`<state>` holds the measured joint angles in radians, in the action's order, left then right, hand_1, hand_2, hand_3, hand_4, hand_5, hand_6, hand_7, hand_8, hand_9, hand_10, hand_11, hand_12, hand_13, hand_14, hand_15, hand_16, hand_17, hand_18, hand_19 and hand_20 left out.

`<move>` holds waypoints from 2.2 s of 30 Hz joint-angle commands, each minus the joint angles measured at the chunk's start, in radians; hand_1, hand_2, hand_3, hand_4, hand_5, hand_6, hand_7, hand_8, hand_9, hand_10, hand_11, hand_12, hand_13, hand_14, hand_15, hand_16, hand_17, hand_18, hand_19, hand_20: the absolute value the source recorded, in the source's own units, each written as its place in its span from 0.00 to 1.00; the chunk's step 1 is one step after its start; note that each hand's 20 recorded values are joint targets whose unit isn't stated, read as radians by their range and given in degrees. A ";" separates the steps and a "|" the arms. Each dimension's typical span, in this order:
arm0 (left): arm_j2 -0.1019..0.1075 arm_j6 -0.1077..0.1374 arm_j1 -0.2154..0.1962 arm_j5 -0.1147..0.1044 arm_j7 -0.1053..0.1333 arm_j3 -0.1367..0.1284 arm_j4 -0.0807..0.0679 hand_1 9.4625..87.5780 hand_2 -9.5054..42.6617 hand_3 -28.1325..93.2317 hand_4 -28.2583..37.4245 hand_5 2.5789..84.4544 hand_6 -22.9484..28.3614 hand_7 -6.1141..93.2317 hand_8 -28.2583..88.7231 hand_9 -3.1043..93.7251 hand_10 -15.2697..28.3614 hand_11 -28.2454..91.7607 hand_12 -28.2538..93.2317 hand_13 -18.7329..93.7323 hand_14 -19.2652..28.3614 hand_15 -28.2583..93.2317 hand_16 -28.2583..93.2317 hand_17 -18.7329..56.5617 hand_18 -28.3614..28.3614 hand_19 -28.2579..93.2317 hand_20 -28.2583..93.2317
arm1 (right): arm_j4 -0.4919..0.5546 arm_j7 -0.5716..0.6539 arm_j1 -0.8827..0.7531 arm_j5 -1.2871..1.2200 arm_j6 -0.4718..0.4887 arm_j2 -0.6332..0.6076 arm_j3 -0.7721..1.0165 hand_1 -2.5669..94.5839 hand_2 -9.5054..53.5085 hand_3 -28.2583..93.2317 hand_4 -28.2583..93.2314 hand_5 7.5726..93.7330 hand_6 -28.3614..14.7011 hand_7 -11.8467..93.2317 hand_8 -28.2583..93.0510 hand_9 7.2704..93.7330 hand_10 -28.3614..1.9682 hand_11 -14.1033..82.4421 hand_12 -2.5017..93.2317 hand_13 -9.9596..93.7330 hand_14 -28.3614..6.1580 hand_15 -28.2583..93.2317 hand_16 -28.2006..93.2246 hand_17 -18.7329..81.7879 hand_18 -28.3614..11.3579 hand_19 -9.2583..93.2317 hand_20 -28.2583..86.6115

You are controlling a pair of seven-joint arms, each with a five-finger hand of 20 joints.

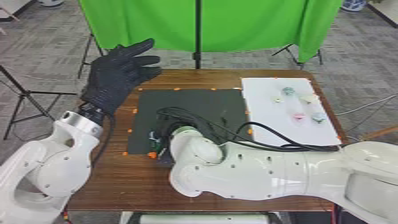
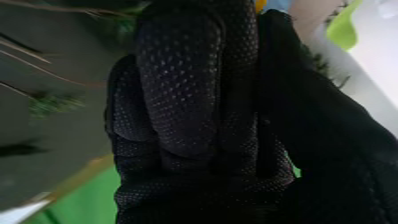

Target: Arrange flowers

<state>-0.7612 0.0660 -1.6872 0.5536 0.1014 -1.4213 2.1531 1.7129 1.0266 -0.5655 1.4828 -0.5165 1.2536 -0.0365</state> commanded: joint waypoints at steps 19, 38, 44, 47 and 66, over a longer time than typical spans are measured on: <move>0.098 0.144 -0.271 0.001 0.268 -0.168 0.135 0.11 0.29 0.86 0.00 0.41 0.62 0.17 0.18 0.36 0.80 0.48 0.33 0.37 0.99 0.73 0.14 0.14 0.92 0.70 0.42 | -0.089 -0.163 0.349 -0.157 -0.246 0.141 -0.253 0.62 0.03 0.60 0.00 0.76 0.83 0.33 0.19 0.97 0.93 0.25 0.24 0.97 0.84 0.60 0.41 0.63 0.43 1.00 0.41; 0.101 0.149 -0.264 -0.003 0.272 -0.161 0.133 0.11 0.29 0.86 0.00 0.41 0.62 0.18 0.18 0.36 0.80 0.48 0.33 0.37 0.99 0.73 0.14 0.14 0.92 0.70 0.42 | -0.089 -0.118 0.357 -0.125 -0.266 0.150 -0.250 0.60 0.00 0.55 0.00 0.73 0.78 0.30 0.19 0.94 0.84 0.32 0.16 0.97 0.78 0.60 0.40 0.62 0.37 1.00 0.42; 0.109 0.162 -0.279 -0.008 0.282 -0.167 0.138 0.12 0.29 0.86 0.00 0.41 0.63 0.17 0.18 0.36 0.80 0.48 0.33 0.37 0.99 0.73 0.14 0.14 0.92 0.70 0.42 | -0.091 -0.124 0.353 -0.126 -0.260 0.148 -0.244 0.58 0.00 0.56 0.00 0.71 0.78 0.30 0.13 0.93 0.82 0.32 0.16 0.97 0.77 0.60 0.40 0.61 0.35 1.00 0.42; 0.103 0.161 -0.296 -0.006 0.277 -0.180 0.142 0.12 0.29 0.86 0.00 0.41 0.62 0.17 0.18 0.36 0.80 0.48 0.33 0.37 0.99 0.73 0.14 0.14 0.92 0.70 0.42 | -0.089 -0.123 0.345 -0.125 -0.261 0.142 -0.238 0.57 0.00 0.57 0.00 0.71 0.78 0.30 0.12 0.93 0.82 0.32 0.16 0.97 0.76 0.60 0.40 0.61 0.35 1.00 0.42; -0.041 0.214 -0.706 -0.008 0.288 -0.448 0.218 0.11 0.29 0.86 0.00 0.41 0.62 0.18 0.18 0.36 0.80 0.48 0.33 0.37 0.99 0.73 0.14 0.14 0.92 0.70 0.43 | 0.080 -0.218 0.048 0.050 0.265 -0.239 0.091 0.40 0.00 0.79 0.00 0.58 0.66 0.29 0.12 0.74 0.61 0.34 0.15 0.79 0.59 0.65 0.36 0.47 0.25 0.93 0.36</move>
<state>-0.7345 0.2566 -2.2712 0.5515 0.3853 -1.8475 2.3635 1.7122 0.8177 -0.3636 1.3892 -0.3683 1.2270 -0.0910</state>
